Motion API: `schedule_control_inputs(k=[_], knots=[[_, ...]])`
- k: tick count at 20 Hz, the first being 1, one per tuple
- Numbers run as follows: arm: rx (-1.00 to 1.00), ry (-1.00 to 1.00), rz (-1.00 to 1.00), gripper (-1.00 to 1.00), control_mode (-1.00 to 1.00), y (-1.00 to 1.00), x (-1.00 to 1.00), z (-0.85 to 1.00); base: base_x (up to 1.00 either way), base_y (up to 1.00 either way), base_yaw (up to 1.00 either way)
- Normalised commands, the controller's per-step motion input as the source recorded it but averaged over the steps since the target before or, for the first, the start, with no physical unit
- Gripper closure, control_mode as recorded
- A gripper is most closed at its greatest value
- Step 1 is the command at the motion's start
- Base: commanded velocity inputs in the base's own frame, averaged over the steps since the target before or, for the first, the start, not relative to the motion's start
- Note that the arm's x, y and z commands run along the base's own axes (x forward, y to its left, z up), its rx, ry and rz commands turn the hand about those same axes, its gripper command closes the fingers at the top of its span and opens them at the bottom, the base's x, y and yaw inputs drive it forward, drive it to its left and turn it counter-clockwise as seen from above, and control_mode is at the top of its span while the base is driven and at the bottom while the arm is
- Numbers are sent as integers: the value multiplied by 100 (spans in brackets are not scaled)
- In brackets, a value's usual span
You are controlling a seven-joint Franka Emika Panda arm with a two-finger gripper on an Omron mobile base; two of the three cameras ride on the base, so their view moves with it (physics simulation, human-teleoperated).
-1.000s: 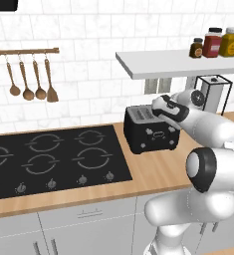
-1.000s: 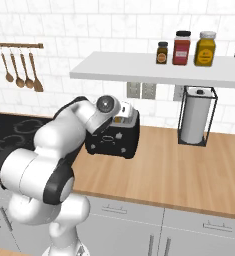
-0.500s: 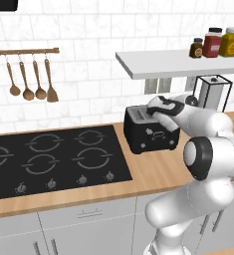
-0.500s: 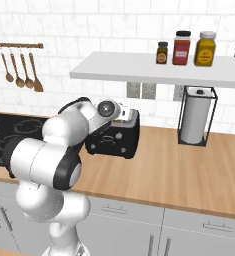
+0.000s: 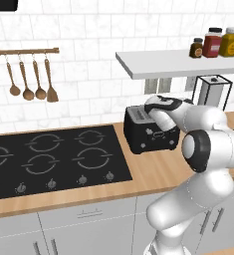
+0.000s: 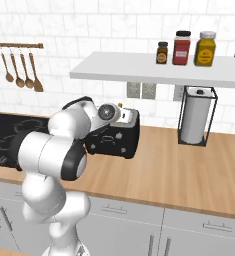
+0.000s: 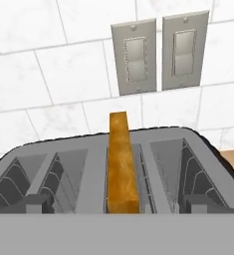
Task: Start the toaster. Once the lever pops up, take the bread to the plate on the dining counter.
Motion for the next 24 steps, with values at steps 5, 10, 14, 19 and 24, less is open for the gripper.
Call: schedule_control_inputs(k=[5, 10, 14, 19, 24], knots=[[0, -2, 0, 100, -100, 0, 27, -6, 0, 0, 0], [0, -3, 0, 100, -100, 0, 17, -18, 0, 0, 0], [-1, 0, 2, 100, -100, 0, 0, -22, 0, 0, 0], [0, 0, 1, 100, -100, -6, -14, -4, 0, 0, 0], [3, -11, 0, 100, -100, 0, -8, 27, 0, 0, 0]])
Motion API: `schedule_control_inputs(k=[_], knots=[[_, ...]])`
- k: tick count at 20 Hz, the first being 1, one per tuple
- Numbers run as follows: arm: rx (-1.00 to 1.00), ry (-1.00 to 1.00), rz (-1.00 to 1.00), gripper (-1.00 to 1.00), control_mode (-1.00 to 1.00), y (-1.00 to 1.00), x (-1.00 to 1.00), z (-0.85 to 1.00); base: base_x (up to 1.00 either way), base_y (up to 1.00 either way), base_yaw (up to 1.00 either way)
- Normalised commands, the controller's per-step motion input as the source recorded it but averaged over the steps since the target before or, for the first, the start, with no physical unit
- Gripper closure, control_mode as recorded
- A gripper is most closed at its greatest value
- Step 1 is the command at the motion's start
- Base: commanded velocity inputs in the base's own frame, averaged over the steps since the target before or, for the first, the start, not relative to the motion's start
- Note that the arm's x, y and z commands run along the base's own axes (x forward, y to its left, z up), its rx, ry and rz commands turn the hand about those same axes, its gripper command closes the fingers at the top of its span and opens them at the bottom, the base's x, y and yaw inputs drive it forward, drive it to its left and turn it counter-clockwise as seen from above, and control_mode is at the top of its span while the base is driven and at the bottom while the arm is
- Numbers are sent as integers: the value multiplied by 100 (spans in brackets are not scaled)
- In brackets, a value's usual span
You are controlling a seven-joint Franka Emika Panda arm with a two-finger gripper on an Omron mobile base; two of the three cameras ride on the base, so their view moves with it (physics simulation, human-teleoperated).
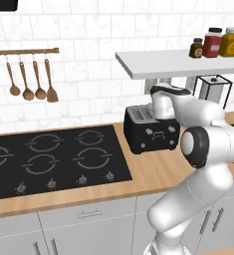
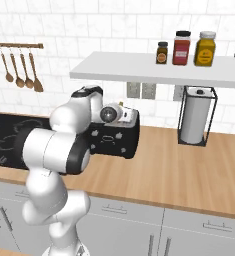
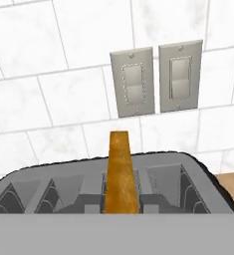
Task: Start the toaster. Once the lever pops up, take the bread to the plate on the dining counter.
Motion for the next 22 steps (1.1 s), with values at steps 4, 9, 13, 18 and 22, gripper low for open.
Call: schedule_control_inputs(k=[4, 9, 13, 18, 22], knots=[[5, -24, 0, 100, -100, 0, -5, 24, 0, 0, 0], [8, -30, 0, 100, -100, 0, -8, 21, 0, 0, 0], [7, -24, 0, 100, -100, 0, -19, 11, 0, 0, 0], [4, -3, 0, 100, -100, 0, -28, -4, 0, 0, 0], [2, -2, -3, 100, -100, -28, -34, 24, 0, 0, 0]])
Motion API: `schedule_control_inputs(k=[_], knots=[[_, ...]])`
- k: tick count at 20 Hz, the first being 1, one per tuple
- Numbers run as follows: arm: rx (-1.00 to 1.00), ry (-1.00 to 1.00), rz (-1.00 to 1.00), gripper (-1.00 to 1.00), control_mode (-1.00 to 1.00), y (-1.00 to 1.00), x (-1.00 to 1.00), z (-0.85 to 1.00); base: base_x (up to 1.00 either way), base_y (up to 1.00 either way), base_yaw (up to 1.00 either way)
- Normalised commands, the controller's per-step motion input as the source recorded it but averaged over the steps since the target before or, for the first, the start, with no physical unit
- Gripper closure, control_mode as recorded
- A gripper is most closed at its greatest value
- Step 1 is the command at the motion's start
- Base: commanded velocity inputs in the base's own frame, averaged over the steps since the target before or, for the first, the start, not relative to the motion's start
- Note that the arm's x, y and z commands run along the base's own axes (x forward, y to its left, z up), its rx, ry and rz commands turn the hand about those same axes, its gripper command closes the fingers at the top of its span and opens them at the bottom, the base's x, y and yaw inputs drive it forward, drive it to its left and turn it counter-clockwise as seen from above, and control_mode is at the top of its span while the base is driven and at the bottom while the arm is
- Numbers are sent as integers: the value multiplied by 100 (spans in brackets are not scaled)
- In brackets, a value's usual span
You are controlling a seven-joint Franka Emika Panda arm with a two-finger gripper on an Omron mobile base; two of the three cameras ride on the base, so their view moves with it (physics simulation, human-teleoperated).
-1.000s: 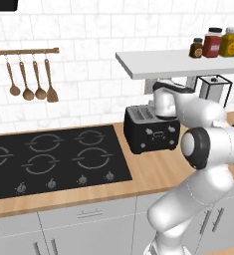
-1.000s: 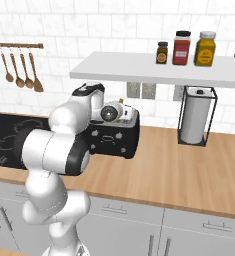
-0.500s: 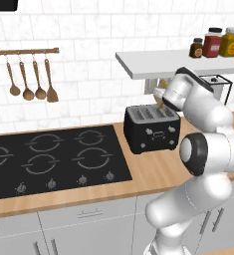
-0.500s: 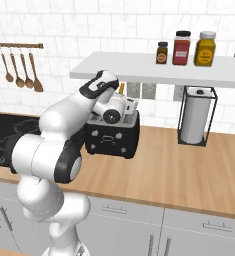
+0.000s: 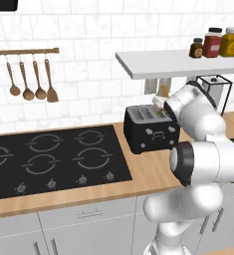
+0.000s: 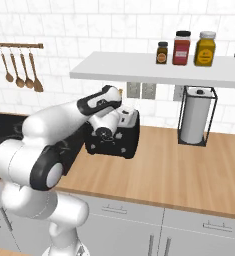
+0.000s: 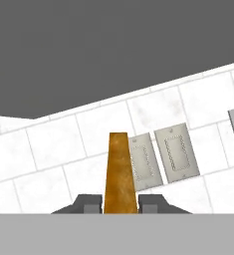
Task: Start the toaster. Once the lever pops up, take the bread to the plate on the dining counter.
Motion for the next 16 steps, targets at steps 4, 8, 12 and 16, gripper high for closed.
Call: schedule_control_inputs(k=[4, 8, 12, 16], knots=[[6, 0, -9, 100, -100, -57, -39, 49, 0, 0, 0], [17, 0, -10, 100, -100, -39, -47, 46, 0, 0, 0], [24, 9, -4, 100, -100, -32, -59, 44, 0, 0, 0], [22, 8, -2, 100, -100, -47, -69, 49, 0, 0, 0]])
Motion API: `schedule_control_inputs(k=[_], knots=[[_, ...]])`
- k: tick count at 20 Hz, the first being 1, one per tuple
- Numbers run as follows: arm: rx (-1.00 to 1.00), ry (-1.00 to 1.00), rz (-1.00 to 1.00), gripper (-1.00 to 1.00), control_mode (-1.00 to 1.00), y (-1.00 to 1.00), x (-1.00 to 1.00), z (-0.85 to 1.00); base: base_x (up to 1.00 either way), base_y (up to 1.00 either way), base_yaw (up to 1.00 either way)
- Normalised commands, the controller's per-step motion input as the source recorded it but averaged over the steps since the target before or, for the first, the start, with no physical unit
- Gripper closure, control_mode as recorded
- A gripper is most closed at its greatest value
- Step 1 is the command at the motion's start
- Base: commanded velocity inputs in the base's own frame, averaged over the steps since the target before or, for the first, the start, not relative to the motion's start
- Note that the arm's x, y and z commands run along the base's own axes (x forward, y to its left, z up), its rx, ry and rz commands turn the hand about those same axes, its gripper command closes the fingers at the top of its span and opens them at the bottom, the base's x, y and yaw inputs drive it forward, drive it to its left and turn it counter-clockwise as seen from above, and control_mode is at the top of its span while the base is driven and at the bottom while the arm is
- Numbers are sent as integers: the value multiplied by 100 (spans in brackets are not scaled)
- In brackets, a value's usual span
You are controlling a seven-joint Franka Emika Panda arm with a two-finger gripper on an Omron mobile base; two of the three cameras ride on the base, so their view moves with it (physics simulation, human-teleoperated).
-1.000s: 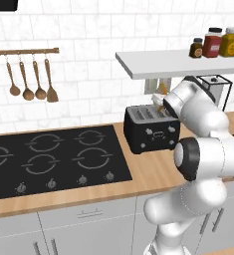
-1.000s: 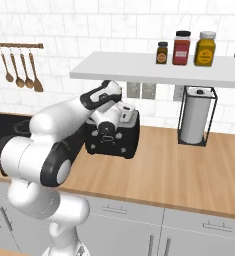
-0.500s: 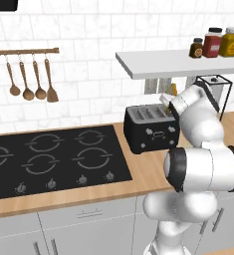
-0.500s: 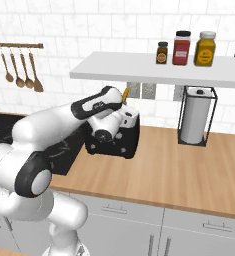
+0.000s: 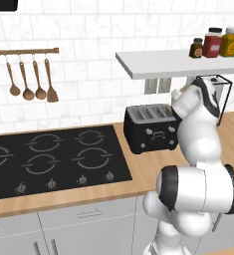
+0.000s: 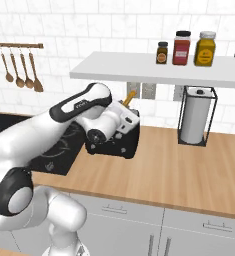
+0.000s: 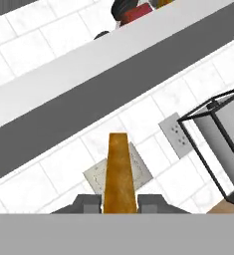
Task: Start the toaster. Once the lever pops up, take the bread to the plate on the dining counter.
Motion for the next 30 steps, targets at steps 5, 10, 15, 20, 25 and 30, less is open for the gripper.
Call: schedule_control_inputs(k=[5, 10, 15, 20, 25, 30], knots=[[19, 0, 0, 100, -100, -65, -71, 60, 0, 0, 0], [14, 0, -8, 100, -100, -54, -86, 40, 0, 0, 0], [7, 0, -8, 100, -100, -55, -99, 34, 0, 0, 0], [4, 12, -10, 100, -100, -33, -100, 66, 0, 0, 0], [-25, 64, -2, 100, -100, -8, -95, 27, 0, 0, 0], [-38, 82, 1, 100, -100, 0, -83, 33, 0, 0, 0]])
